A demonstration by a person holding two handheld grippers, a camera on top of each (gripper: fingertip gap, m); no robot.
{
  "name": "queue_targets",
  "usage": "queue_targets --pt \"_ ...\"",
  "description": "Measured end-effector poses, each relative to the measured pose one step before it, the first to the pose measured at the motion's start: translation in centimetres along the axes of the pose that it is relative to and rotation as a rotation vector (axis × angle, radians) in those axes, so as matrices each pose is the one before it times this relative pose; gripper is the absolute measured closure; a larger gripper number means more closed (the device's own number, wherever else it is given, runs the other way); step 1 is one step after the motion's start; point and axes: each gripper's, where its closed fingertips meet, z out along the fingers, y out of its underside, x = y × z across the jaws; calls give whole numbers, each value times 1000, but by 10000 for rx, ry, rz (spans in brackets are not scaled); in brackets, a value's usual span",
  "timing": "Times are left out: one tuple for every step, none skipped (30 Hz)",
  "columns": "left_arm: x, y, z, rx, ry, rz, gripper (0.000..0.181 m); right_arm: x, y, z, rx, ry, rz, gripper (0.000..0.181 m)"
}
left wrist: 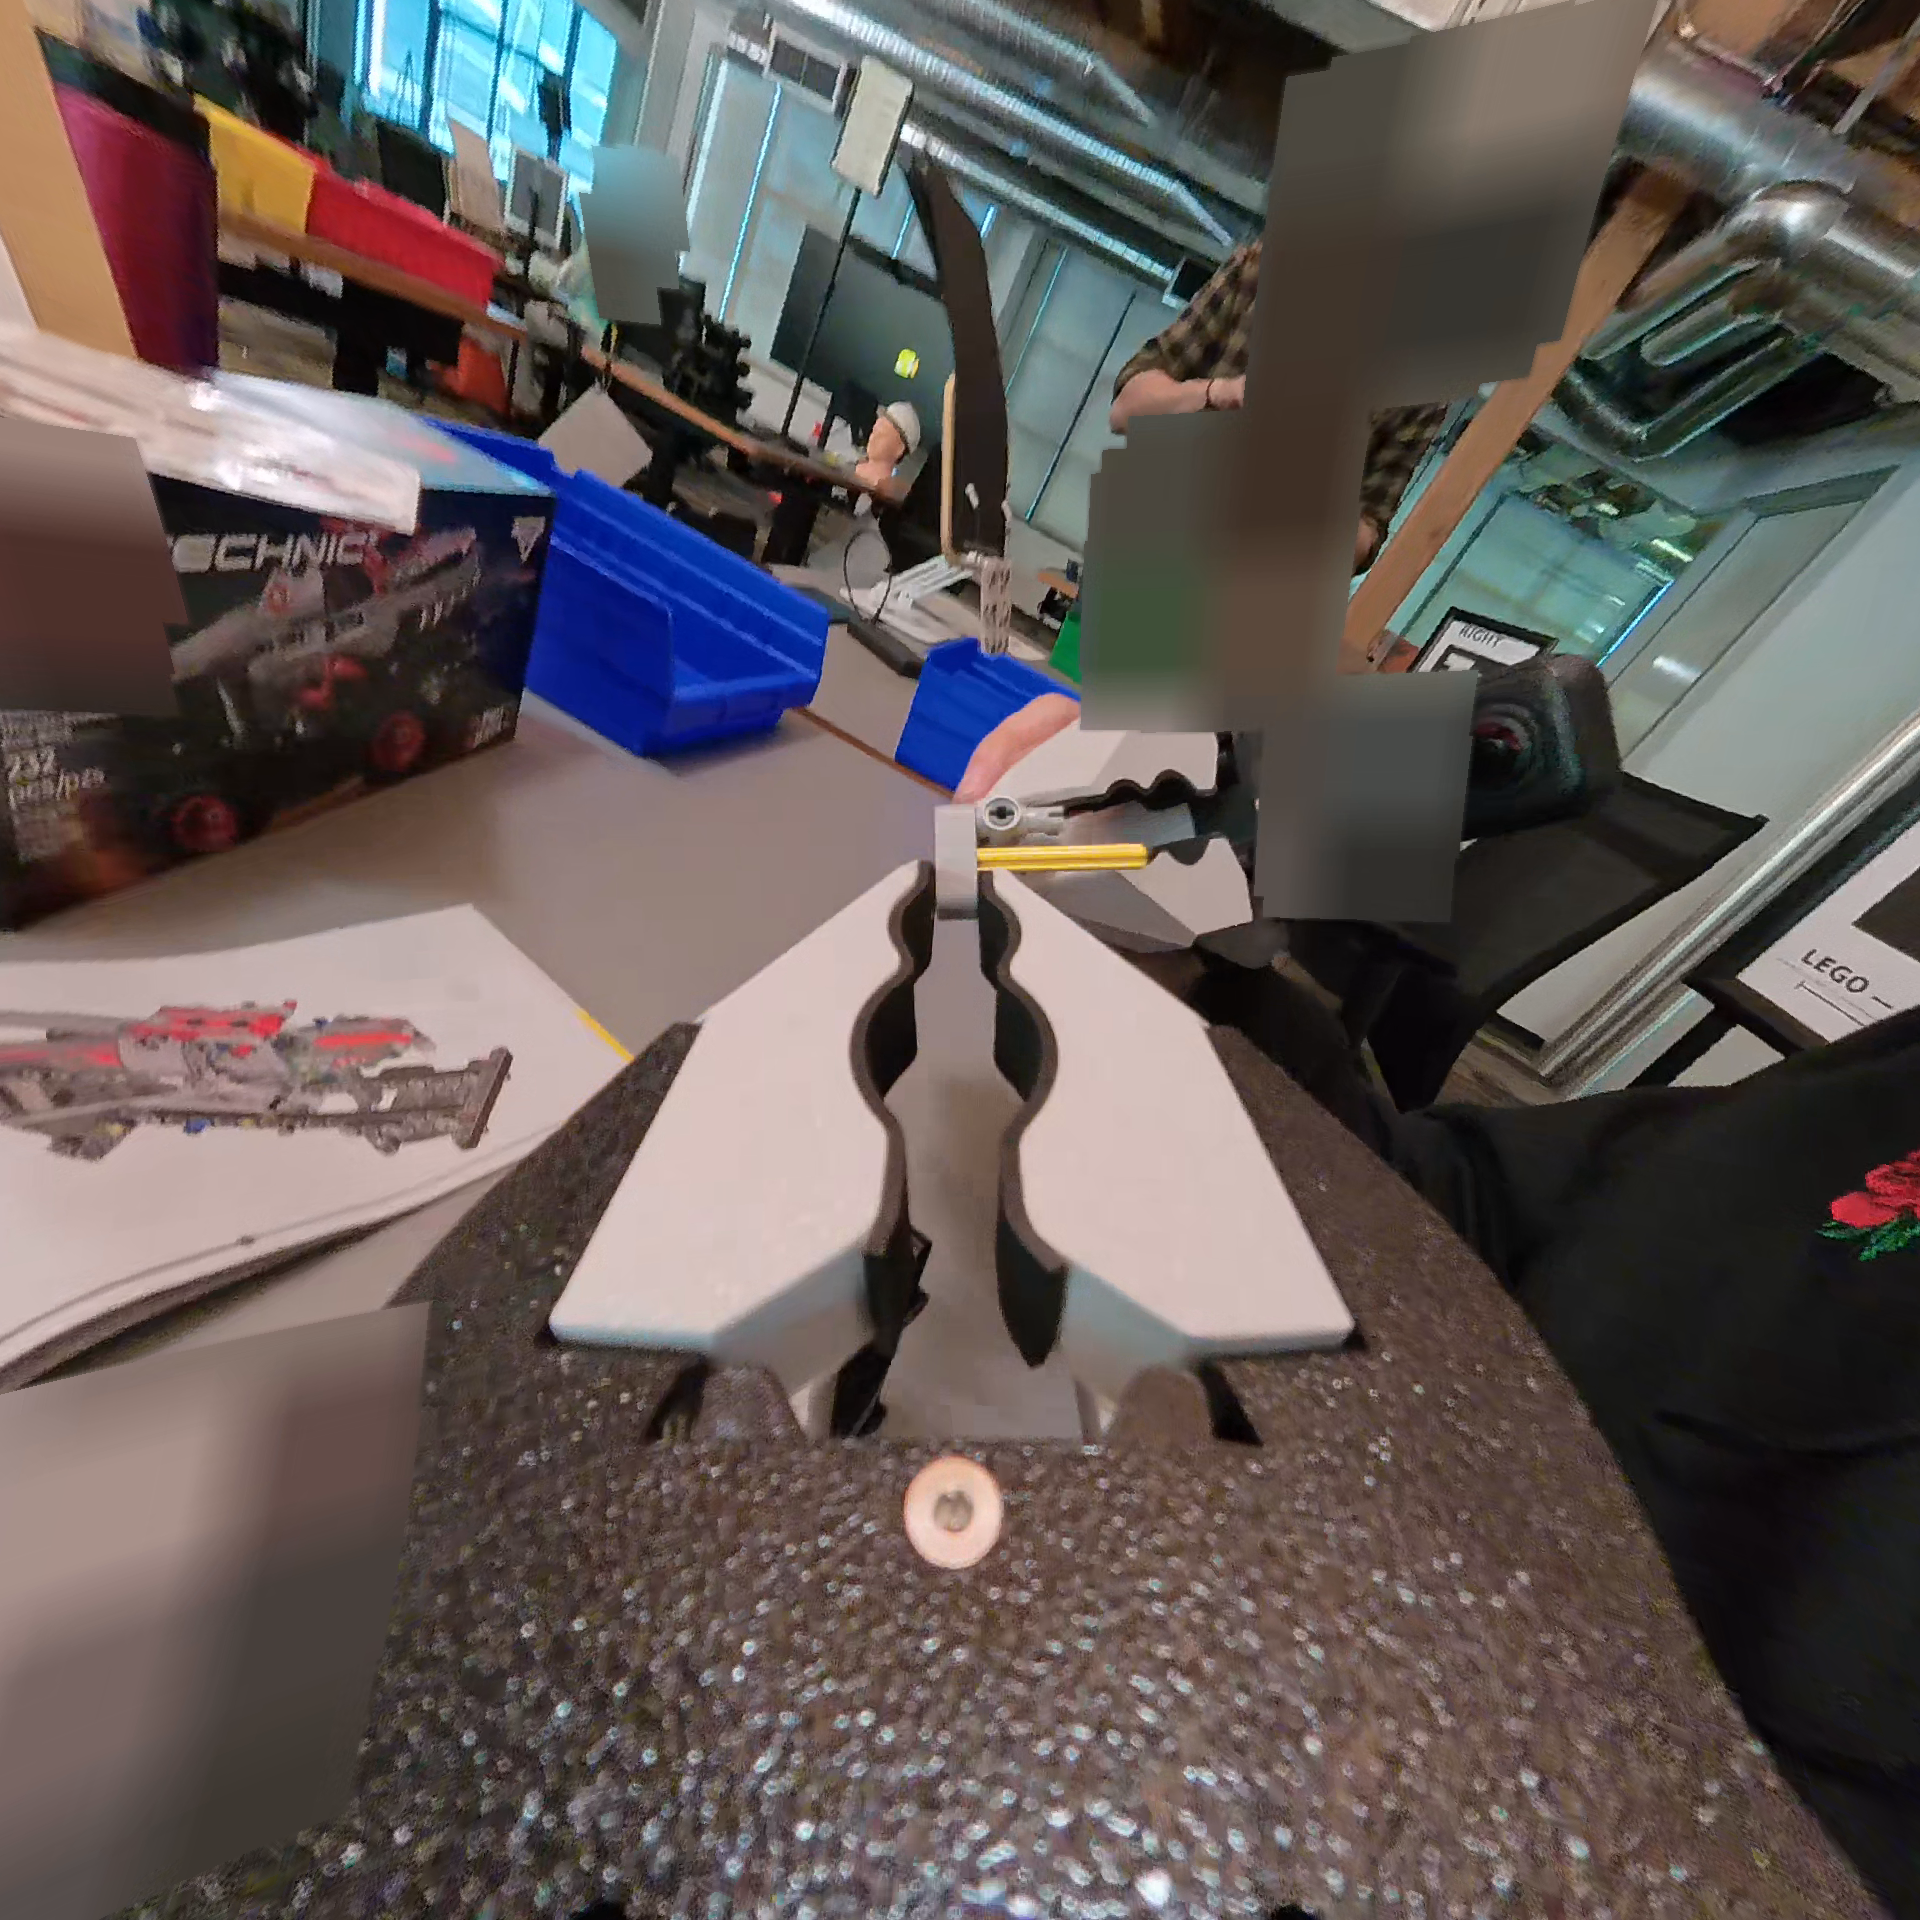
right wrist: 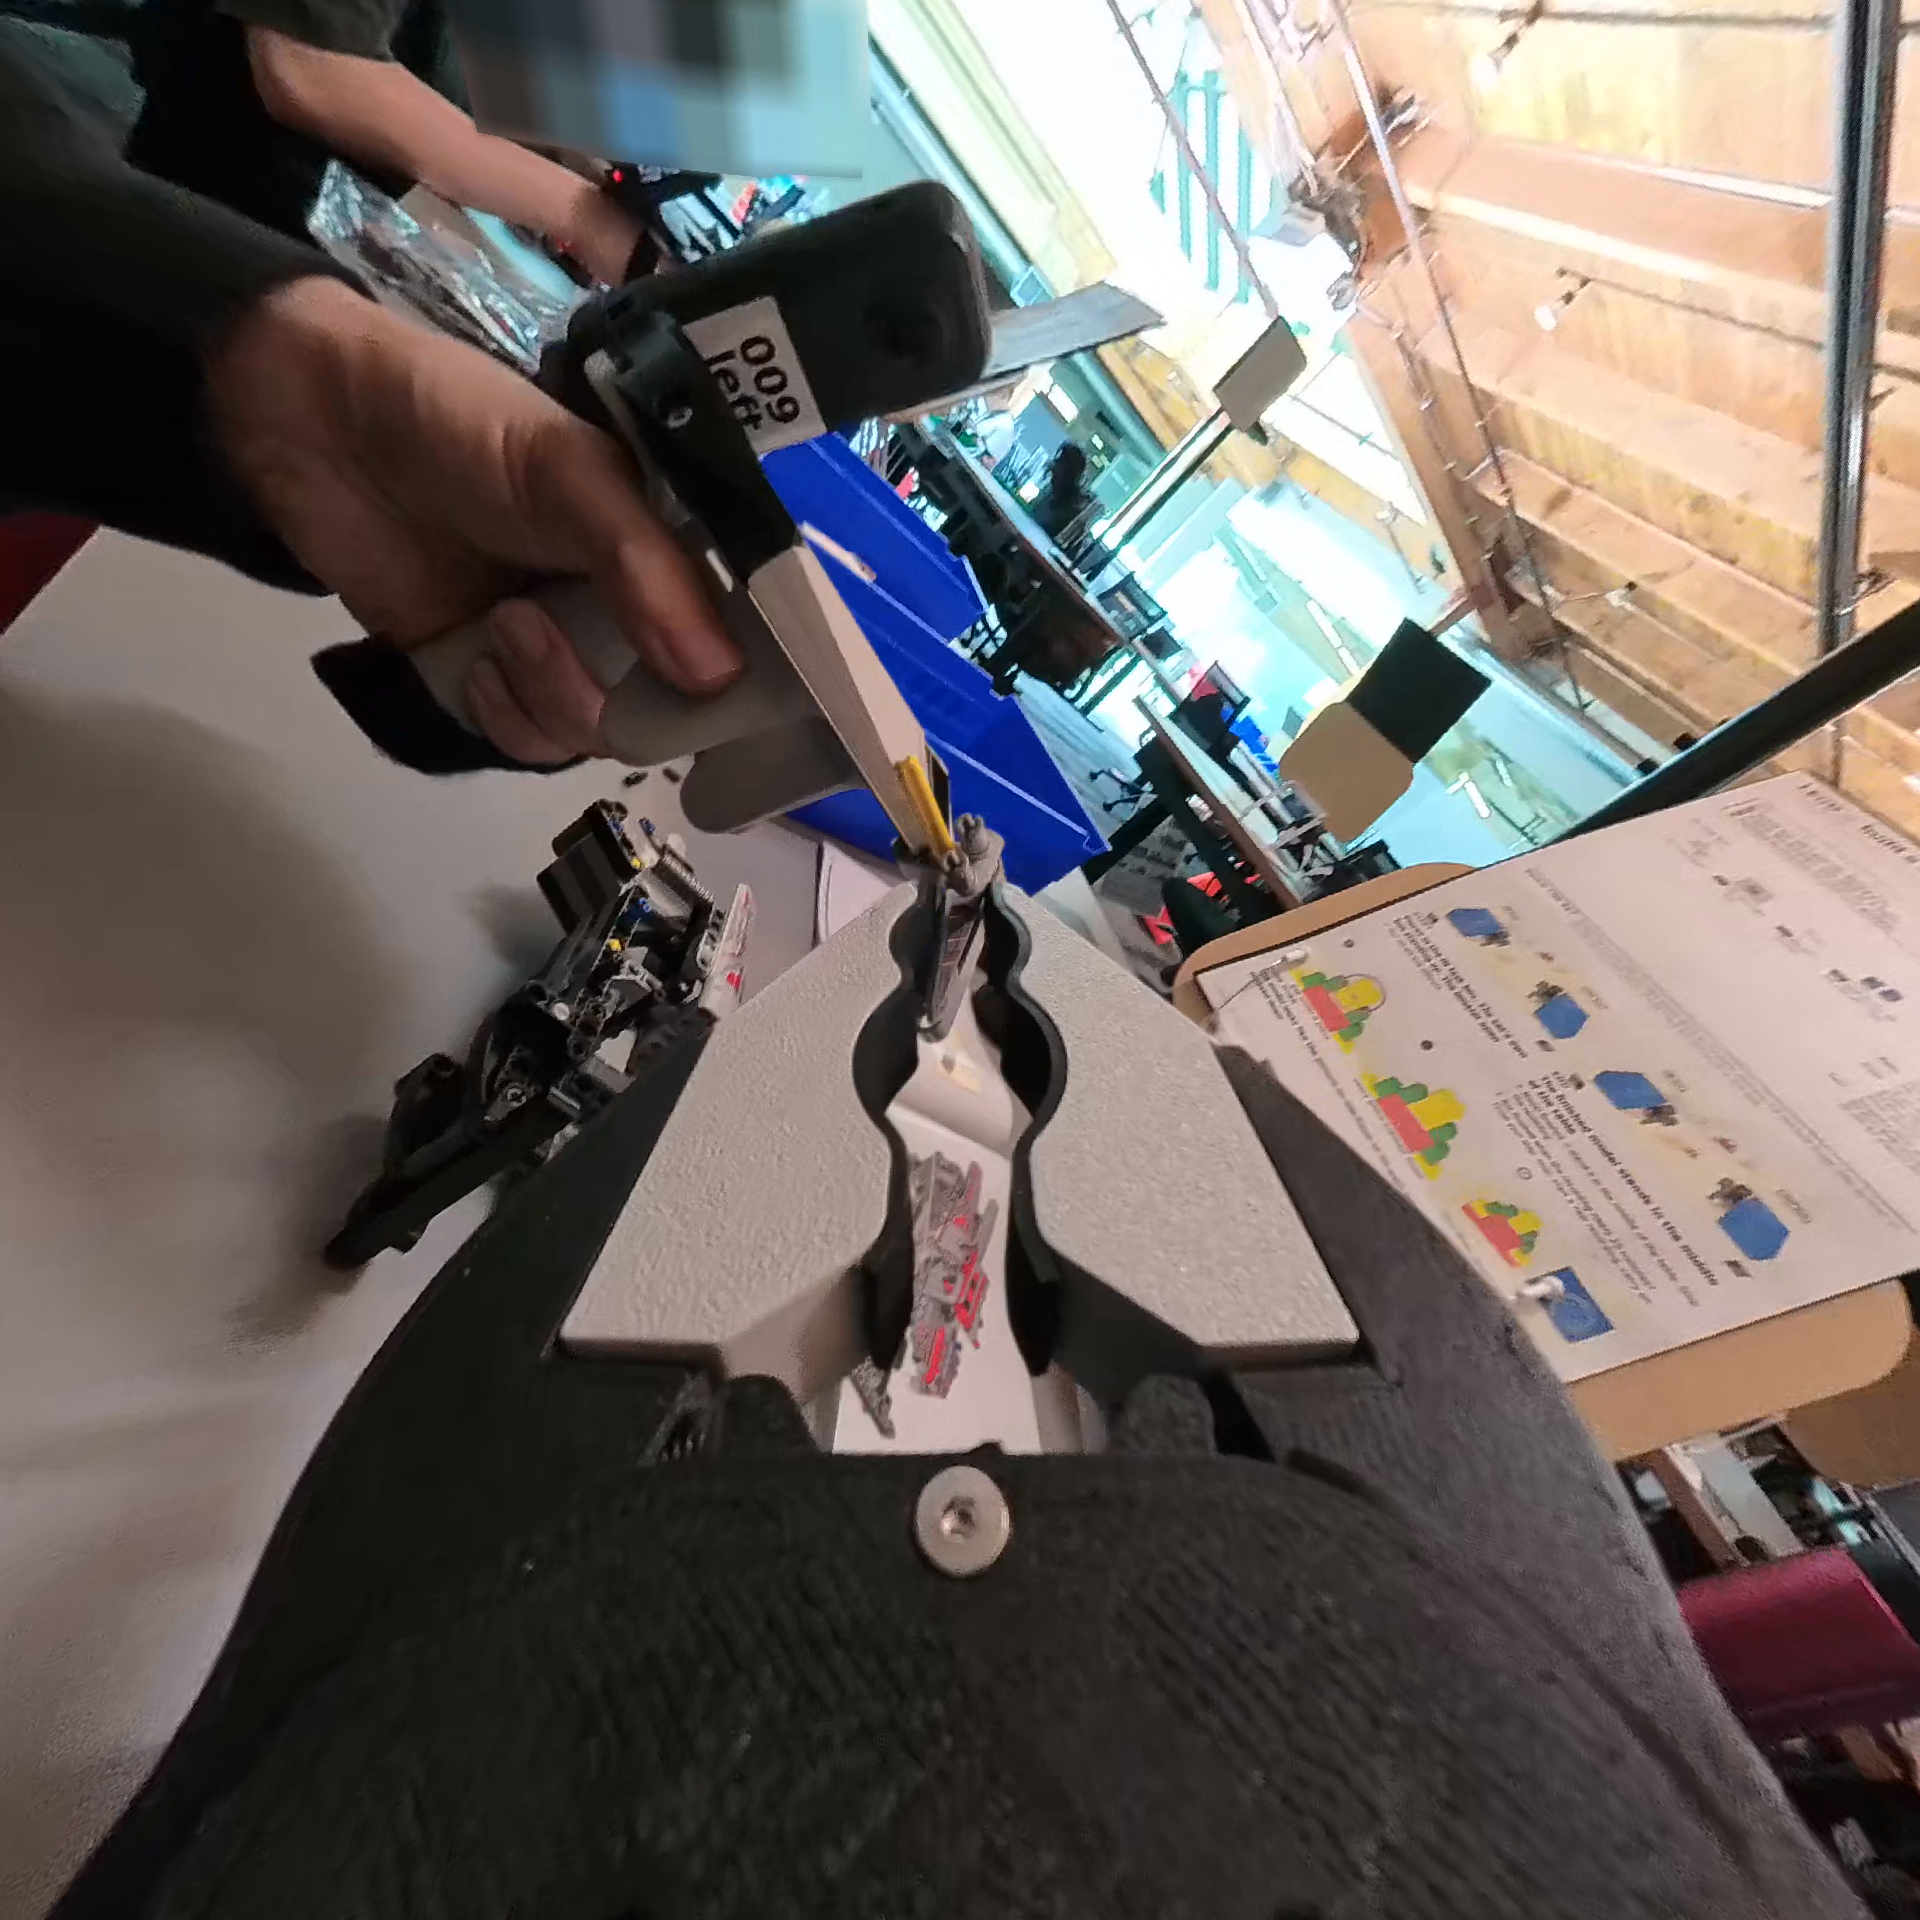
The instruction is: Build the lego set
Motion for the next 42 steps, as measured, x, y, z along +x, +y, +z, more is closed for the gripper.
queue_targets --pt "-295 348 -45 -225 -124 -61 176 -161 326 147 -154 -95 81 175" --pt "-278 417 -53 -258 -123 95 176 -235 337 138 -167 -161 79 175" --pt "-302 527 -41 -325 -155 208 176 -327 369 129 -179 -230 111 175" --pt "-382 585 -34 -364 -222 214 175 -365 427 184 -201 -264 205 175" --pt "-418 529 -52 -339 -251 240 175 -309 541 246 -228 -263 393 175" --pt "-466 449 -81 -306 -291 331 174 -273 607 301 -210 -289 538 175" --pt "-557 458 -120 -312 -363 363 172 -289 694 319 -240 -327 610 176" --pt "-604 462 -129 -338 -373 333 171 -379 703 323 -229 -388 608 176" --pt "-512 500 -109 -359 -287 289 171 -499 712 334 -227 -483 682 176" --pt "-343 486 -48 -342 -147 235 171 -288 736 376 -258 -388 774 176" --pt "-211 507 -2 -325 -30 178 171 -114 649 385 -192 -272 634 176" --pt "-174 487 38 -306 13 129 171 -129 574 356 -139 -271 540 176" --pt "-183 435 42 -269 18 112 172 -199 539 334 -147 -325 579 176" --pt "-87 346 30 -209 78 126 172 -182 503 309 -155 -329 608 176" --pt "-25 271 16 -177 126 130 172 38 362 269 -71 -198 579 176" --pt "-83 233 10 -173 92 120 172 40 299 227 -58 -214 521 176" --pt "-114 208 15 -182 69 162 172 34 234 200 -51 -200 328 176" --pt "-83 204 36 -183 83 231 172 46 136 170 -5 -147 133 176" --pt "-89 216 85 -203 80 236 173 97 54 149 19 -62 15 176" --pt "-138 259 141 -231 52 204 173 150 117 141 -30 -25 40 176" --pt "-161 312 192 -257 50 188 173 232 177 135 -92 34 9 176" --pt "-220 363 201 -293 17 158 173 299 68 63 -10 94 -60 176" --pt "-300 382 178 -311 -45 118 173 247 -18 -4 23 45 -19 176" --pt "-254 306 144 -275 -41 131 173 216 -7 -73 8 15 17 176" --pt "-86 188 135 -190 48 169 173 315 14 -93 5 71 13 176" --pt "81 137 137 -150 142 159 173 212 108 -17 -30 2 -14 176" --pt "127 163 164 -170 172 109 173 -123 246 91 -100 -181 -48 176" --pt "177 209 230 -211 205 89 173 -174 165 106 -70 -131 -98 176" --pt "166 243 267 -225 184 103 173 42 -67 18 37 56 -84 176" --pt "38 191 297 -205 79 122 172 -23 28 23 -52 5 -39 176" --pt "12 147 283 -174 44 123 171 -80 43 -24 -62 -21 -41 176" --pt "82 97 261 -165 79 109 171 55 42 -28 -61 98 -99 176" --pt "75 44 202 -131 51 110 169 59 71 -27 -84 95 -87 176" --pt "-46 -61 160 -67 -40 104 168 -32 57 -4 -65 19 -62 176" --pt "-53 -116 126 -17 -51 93 169 -1 13 -5 -26 21 -39 176" --pt "7 -161 130 24 -8 70 172 120 -4 -15 10 70 -11 176" --pt "61 -204 150 57 33 54 176 105 26 13 7 40 5 176" --pt "128 -178 136 41 74 50 178 13 137 61 -40 -30 22 176" --pt "91 -79 107 -17 32 62 179 -43 -26 27 71 -60 49 176" --pt "-29 -7 3 -48 -49 88 179 52 -10 17 49 8 37 176" --pt "-31 23 -38 -47 -35 76 179 14 -73 8 82 -15 36 176" --pt "15 74 -34 -60 8 21 180 -14 19 29 18 -30 9 176"
